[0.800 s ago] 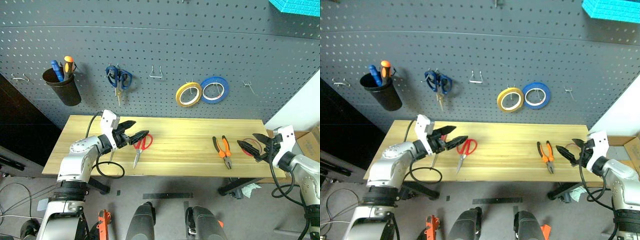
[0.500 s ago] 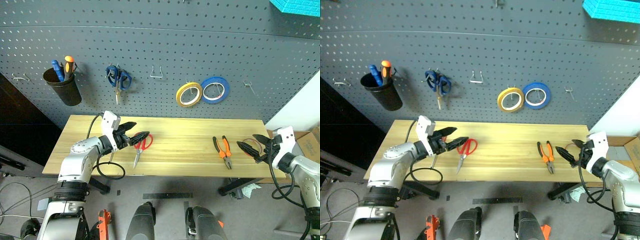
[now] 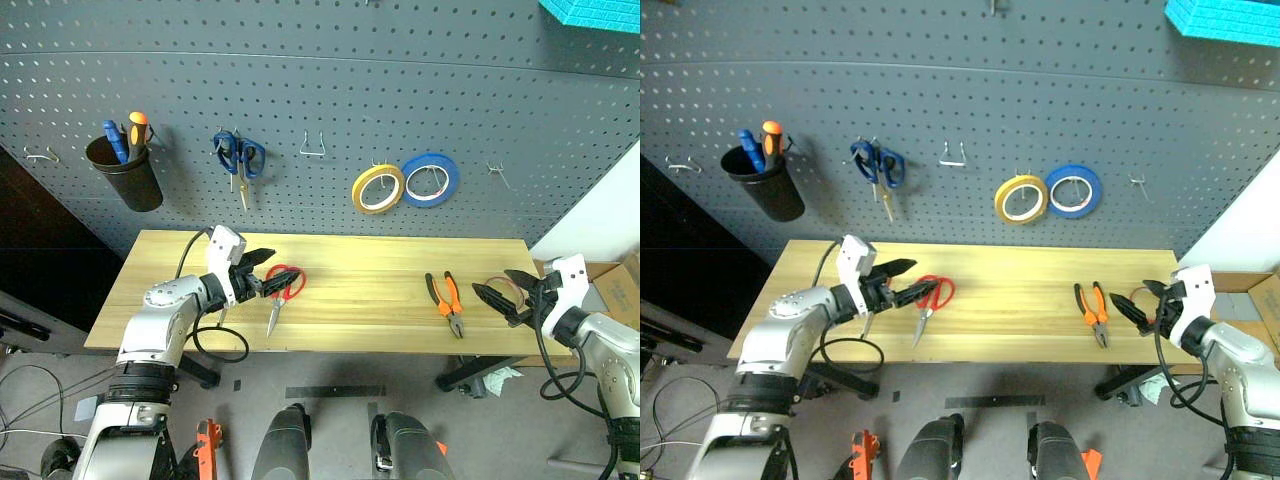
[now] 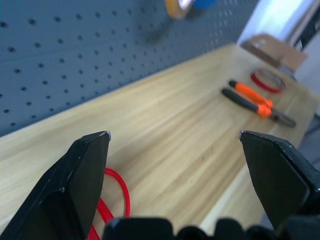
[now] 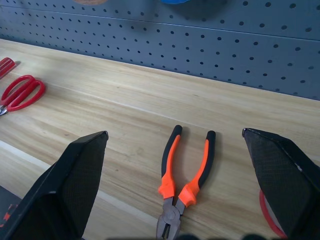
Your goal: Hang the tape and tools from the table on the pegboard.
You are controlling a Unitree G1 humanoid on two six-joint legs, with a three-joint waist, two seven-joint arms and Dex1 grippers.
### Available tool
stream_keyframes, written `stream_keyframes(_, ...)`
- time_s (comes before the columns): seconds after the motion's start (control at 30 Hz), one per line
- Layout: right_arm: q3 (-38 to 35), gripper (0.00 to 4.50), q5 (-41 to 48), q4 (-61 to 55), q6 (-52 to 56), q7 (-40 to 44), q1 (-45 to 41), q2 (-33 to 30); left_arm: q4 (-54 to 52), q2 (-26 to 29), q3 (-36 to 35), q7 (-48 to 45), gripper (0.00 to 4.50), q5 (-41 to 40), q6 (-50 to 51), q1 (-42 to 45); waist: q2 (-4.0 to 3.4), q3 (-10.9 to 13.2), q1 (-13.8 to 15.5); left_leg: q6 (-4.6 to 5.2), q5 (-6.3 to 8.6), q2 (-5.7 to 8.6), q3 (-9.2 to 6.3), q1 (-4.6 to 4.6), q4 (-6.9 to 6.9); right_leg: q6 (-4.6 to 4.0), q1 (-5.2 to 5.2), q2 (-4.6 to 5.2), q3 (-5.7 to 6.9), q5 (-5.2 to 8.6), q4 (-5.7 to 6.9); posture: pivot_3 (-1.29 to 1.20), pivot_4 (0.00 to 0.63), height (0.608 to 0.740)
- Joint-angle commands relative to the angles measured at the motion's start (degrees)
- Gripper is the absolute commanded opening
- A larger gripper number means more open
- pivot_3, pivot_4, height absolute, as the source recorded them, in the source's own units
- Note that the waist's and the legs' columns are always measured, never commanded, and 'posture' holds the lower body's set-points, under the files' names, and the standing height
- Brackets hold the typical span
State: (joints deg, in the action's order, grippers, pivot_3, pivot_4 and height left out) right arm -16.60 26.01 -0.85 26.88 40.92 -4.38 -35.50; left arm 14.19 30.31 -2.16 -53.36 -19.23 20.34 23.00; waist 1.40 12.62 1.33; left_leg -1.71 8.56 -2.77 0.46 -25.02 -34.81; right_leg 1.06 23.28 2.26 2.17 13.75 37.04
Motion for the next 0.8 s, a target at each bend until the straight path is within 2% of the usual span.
stream_keyframes(0.03,-1.06,4.50,0.60,-2.55,0.34,-0.81,0.99,0.12,-1.40,0.59,0.32,-1.33,4.44,0.01,-0.93,-0.13,0.00,0.01,0.00,0.00,0.00,-0.01,0.00,0.00,0.00,0.00,0.00,0.00,0.00,0.00,-0.01,0.02,0.205,0.740)
stream_keyframes(0.17,-0.15,4.50,-1.83,-1.90,0.69,-3.74,0.85,0.00,-4.77,-0.05,1.77,-2.25,4.44,-0.06,-0.35,-1.05,-0.02,0.04,-0.01,0.00,0.00,-0.01,0.02,0.00,0.01,-0.01,0.02,0.03,-0.04,0.01,-0.01,0.02,0.224,0.740)
stream_keyframes(0.3,2.75,4.50,-6.50,3.95,2.94,-7.44,-2.71,-0.87,-10.37,-2.34,5.09,-2.71,4.44,-1.19,2.36,-1.36,-0.02,0.81,-0.05,-0.01,0.01,-0.05,0.03,0.02,-0.01,-0.02,0.02,0.06,-0.09,0.01,0.00,0.02,0.280,0.740)
stream_keyframes(0.57,7.11,4.50,-12.35,16.04,0.87,-6.21,-9.67,-3.12,-14.64,-4.85,10.84,-3.20,4.44,-0.43,4.02,-1.25,-0.29,4.33,-0.04,0.03,0.01,-0.01,0.12,-0.13,0.04,-0.03,0.24,0.30,-0.21,0.02,0.03,0.03,0.380,0.740)
stream_keyframes(0.67,7.18,4.50,-12.74,19.36,-0.13,-4.36,-11.88,-4.17,-17.01,-5.41,12.16,-3.18,4.44,-0.87,5.34,-2.18,-0.32,5.61,-0.04,0.12,0.04,0.01,0.15,-0.86,-0.07,0.34,0.87,0.01,-0.30,-0.17,0.17,0.05,0.412,0.740)
stream_keyframes(0.8,7.27,4.50,-13.48,23.71,-1.46,-2.09,-15.32,-5.82,-20.73,-7.27,14.07,-2.16,4.44,-1.41,7.23,-3.49,-0.44,7.33,-0.03,0.26,0.13,0.01,0.15,-0.93,-0.07,0.45,0.92,-0.02,-0.30,-0.12,0.17,0.05,0.438,0.740)
